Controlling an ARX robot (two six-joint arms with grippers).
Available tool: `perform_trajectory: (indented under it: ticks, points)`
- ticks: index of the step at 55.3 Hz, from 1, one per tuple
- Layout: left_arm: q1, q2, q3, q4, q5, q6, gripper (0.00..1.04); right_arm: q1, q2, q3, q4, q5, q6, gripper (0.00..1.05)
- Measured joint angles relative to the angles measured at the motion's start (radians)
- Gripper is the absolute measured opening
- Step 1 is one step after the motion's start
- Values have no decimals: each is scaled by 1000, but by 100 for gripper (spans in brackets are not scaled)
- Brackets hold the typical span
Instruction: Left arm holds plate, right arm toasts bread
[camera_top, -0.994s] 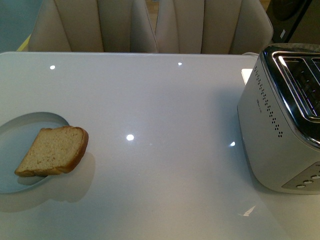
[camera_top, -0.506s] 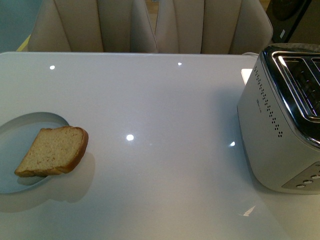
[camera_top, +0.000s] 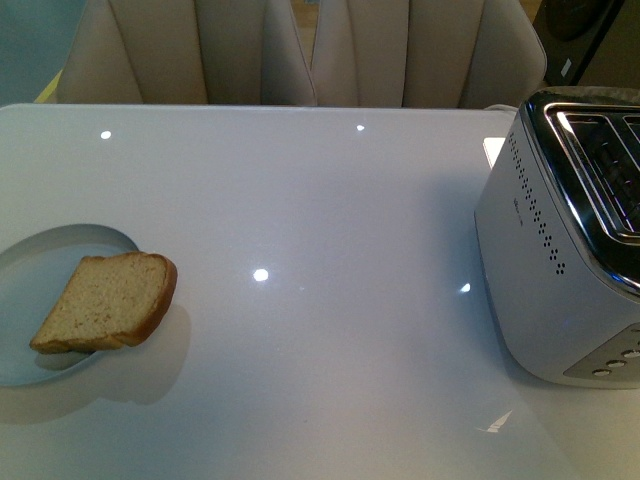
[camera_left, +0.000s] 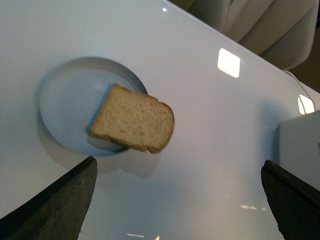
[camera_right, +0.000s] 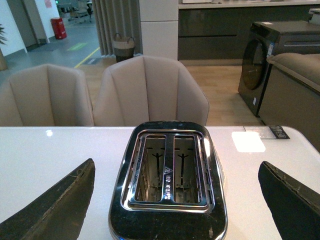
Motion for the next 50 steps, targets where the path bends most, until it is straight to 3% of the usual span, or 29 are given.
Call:
perform_trajectory:
  ticks: [9, 15, 27, 50]
  points:
    - [56, 510, 88, 402, -42, 143, 98, 0, 0, 0, 0, 0, 0, 96]
    - [83, 791, 158, 554, -103, 226, 98, 0, 0, 0, 0, 0, 0, 96]
    - [92, 1081, 233, 623, -132, 306, 98, 0, 0, 0, 0, 0, 0, 96]
    - [75, 1317, 295, 680, -150, 407, 98, 0, 0, 0, 0, 0, 0, 96]
